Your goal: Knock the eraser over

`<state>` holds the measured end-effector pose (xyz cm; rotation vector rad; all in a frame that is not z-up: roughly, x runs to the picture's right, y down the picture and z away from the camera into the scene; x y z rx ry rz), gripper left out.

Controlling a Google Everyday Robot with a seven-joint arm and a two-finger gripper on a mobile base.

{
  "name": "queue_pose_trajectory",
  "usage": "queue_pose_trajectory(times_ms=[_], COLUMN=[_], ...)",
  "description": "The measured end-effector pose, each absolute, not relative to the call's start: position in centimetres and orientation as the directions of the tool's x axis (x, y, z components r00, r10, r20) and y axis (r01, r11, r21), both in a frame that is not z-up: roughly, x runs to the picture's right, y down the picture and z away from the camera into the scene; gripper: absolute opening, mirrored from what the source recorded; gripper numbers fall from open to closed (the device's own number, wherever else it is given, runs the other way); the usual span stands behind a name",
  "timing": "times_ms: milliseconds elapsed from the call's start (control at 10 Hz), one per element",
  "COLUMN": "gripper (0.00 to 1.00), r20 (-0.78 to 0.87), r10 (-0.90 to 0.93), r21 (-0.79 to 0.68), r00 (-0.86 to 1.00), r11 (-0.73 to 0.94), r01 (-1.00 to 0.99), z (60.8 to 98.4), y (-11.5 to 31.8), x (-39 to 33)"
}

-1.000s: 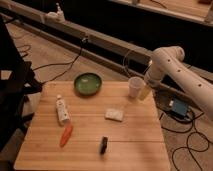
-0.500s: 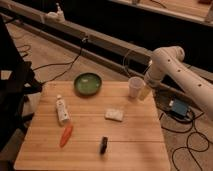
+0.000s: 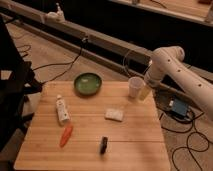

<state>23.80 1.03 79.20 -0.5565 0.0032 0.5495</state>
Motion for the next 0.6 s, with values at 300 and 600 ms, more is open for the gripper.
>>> queue_pose_trajectory(times_ms=[300,600], gripper=[0.61,0.30], r20=[-0.148,-0.148], r10=[0.494,0.494], r21=[-0.501,-0.501], r00=[0.857,0.857], r11=[0.709,0.710], r01=[-0.496,-0.496], z=[79.20,79.20], y=[1.03,1.03], x=[23.80,23.79])
